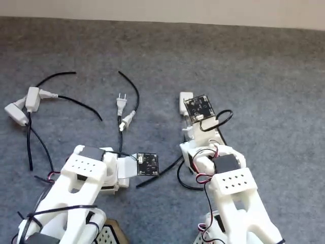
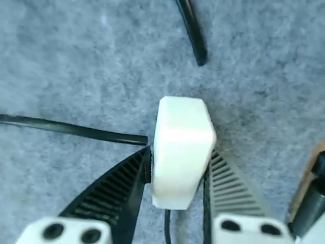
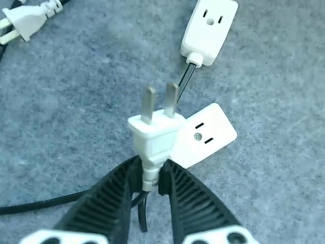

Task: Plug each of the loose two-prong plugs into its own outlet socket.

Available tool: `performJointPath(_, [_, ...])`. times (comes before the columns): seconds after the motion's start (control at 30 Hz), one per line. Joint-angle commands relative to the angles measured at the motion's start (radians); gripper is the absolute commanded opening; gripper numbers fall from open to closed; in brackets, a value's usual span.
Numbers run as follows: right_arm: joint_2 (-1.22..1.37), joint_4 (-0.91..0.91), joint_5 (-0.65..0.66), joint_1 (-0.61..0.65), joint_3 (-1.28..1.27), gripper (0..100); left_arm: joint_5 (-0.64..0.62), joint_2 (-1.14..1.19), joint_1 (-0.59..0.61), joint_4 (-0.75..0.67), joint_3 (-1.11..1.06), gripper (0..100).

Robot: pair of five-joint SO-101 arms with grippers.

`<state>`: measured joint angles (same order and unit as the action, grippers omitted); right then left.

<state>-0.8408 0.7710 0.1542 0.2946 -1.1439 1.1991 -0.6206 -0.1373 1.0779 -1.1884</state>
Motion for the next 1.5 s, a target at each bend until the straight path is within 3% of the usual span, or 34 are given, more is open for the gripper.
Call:
performJointPath(0.0, [-0.015, -0.010, 0.012, 0.012, 0.004, 0.5, 0.008, -0.012, 0.010, -0.014, 0.010, 17])
performJointPath(0.33, [-0.015, -0.010, 0.012, 0.012, 0.004, 0.5, -0.112, 0.007, -0.031, 0.011, 0.366, 17])
performJointPath(0.53, [-0.015, -0.010, 0.012, 0.012, 0.004, 0.5, -0.192, 0.269, -0.102, -0.009, 0.510, 17])
performJointPath(0.73, [-0.015, -0.010, 0.014, 0.010, 0.004, 0.5, -0.213, 0.469, 0.035, -0.008, 0.650, 17])
performJointPath(1.0, [-0.015, -0.010, 0.015, 0.010, 0.004, 0.5, -0.084, 0.306, 0.260, -0.008, 0.564, 17])
performJointPath(1.17, [-0.015, -0.010, 0.015, 0.010, 0.004, 0.5, -0.052, 0.259, 0.249, -0.015, 0.361, 17])
performJointPath(1.47, [-0.015, -0.010, 0.015, 0.010, 0.004, 0.5, -0.120, 0.093, 0.228, 0.028, 0.325, 18])
